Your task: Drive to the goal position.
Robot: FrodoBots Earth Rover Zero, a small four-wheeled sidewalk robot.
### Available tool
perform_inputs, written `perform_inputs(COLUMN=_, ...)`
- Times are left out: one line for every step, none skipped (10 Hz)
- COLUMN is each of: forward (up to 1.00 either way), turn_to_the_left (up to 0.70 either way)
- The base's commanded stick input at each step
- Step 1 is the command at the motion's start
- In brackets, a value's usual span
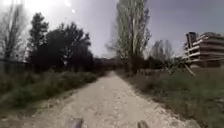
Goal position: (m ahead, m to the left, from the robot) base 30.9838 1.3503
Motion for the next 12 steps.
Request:
perform_inputs(forward=1.00, turn_to_the_left=0.00)
perform_inputs(forward=1.00, turn_to_the_left=0.00)
perform_inputs(forward=1.00, turn_to_the_left=0.00)
perform_inputs(forward=1.00, turn_to_the_left=0.00)
perform_inputs(forward=1.00, turn_to_the_left=0.00)
perform_inputs(forward=1.00, turn_to_the_left=0.00)
perform_inputs(forward=1.00, turn_to_the_left=0.00)
perform_inputs(forward=1.00, turn_to_the_left=0.00)
perform_inputs(forward=1.00, turn_to_the_left=0.00)
perform_inputs(forward=1.00, turn_to_the_left=-0.01)
perform_inputs(forward=1.00, turn_to_the_left=-0.11)
perform_inputs(forward=1.00, turn_to_the_left=-0.36)
